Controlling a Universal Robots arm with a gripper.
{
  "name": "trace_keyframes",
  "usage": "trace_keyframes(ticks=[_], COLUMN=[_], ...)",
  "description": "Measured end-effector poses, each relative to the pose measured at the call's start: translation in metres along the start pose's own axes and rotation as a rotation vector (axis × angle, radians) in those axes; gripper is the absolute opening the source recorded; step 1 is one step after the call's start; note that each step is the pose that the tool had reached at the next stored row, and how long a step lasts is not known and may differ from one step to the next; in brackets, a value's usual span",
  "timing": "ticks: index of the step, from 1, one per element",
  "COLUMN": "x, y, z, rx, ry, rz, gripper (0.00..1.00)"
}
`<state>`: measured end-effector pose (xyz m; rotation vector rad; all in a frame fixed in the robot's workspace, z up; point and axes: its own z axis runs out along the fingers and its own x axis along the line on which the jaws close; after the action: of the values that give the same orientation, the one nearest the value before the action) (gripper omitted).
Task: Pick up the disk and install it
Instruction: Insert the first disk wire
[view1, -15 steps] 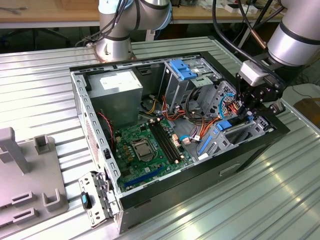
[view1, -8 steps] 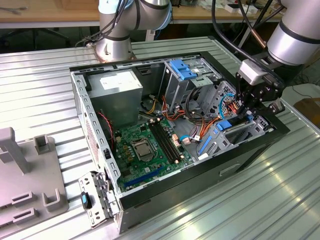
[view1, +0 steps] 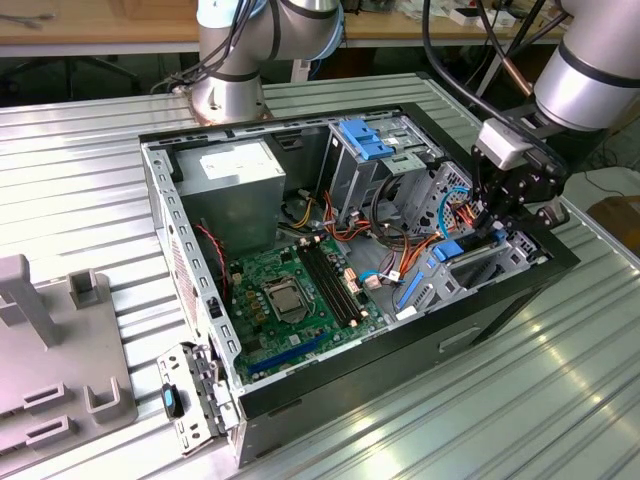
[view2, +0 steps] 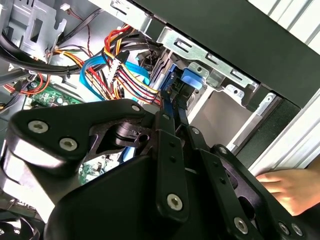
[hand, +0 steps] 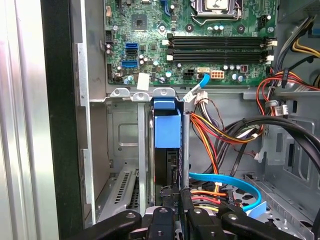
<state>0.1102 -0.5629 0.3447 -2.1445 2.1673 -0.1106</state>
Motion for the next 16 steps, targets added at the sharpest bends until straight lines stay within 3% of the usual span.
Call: trace_keyframes(ticks=[16], x=[0.0001], y=[0.0007], z=[0.0058], rx=[-0.0001], ry=[0.0004], rz=[0.004], gripper=[0.17])
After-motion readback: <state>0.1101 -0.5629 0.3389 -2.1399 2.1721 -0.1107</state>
